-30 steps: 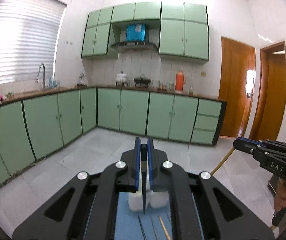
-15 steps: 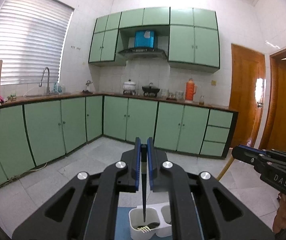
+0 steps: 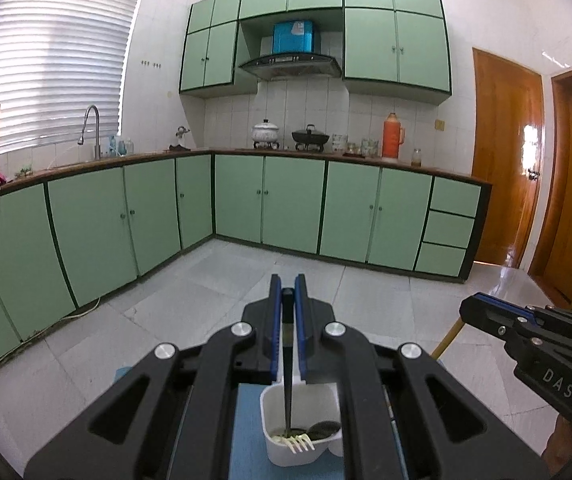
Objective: Organize utensils
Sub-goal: 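Open the left tool over the caddy while the right tool releases its wooden chopstick, then move both open tools back over the remaining chopsticks, then lower the right tool and close it on a grey chopstick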
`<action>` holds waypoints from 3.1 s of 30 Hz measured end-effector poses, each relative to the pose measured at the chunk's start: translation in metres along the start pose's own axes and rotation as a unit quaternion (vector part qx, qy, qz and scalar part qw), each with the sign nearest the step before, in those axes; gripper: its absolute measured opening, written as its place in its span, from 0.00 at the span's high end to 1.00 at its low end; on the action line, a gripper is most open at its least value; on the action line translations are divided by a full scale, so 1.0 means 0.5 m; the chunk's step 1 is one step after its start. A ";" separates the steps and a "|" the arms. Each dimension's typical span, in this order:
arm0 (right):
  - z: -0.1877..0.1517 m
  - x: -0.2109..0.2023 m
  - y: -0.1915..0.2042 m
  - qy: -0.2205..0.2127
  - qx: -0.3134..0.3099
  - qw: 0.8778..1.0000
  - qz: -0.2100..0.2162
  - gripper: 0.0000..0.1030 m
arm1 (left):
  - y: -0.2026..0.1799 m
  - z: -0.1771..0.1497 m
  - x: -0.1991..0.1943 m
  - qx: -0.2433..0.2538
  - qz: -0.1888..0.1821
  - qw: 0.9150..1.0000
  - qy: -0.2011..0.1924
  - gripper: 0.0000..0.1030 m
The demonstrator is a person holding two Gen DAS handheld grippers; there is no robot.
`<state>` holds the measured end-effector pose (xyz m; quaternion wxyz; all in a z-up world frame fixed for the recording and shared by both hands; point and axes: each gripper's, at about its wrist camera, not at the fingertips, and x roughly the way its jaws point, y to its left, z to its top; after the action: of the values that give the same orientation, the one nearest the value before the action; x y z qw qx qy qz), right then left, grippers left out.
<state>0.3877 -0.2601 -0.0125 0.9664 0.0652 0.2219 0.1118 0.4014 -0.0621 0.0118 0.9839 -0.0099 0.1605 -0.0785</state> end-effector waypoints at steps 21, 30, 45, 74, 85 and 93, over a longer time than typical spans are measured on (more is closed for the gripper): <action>-0.037 0.003 -0.033 0.013 0.029 0.999 -0.015 0.90 | 0.030 -0.040 0.002 -0.002 0.005 1.000 0.021 0.87; -0.042 -0.035 -0.048 -0.002 0.030 0.999 -0.026 0.61 | 0.047 -0.031 -0.043 -0.012 0.005 1.000 -0.001 0.44; -0.156 -0.163 -0.034 -0.019 0.026 0.999 -0.035 0.16 | 0.064 -0.120 -0.187 -0.028 0.006 0.999 -0.019 0.11; -0.514 -0.251 0.019 0.152 0.042 0.986 -0.052 0.40 | 0.056 -0.472 -0.313 0.001 0.019 0.984 0.175 0.09; -0.554 -0.241 0.054 0.192 0.028 0.980 -0.032 0.68 | 0.052 -0.514 -0.325 -0.003 0.017 0.976 0.218 0.09; -0.569 -0.224 0.069 0.201 0.022 0.979 -0.033 0.79 | 0.047 -0.523 -0.320 -0.007 0.017 0.973 0.228 0.09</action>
<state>0.1570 -0.2327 -0.2141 0.9037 0.0551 0.4156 0.0863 0.1721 -0.0124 -0.1871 0.9224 0.0037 0.3813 -0.0607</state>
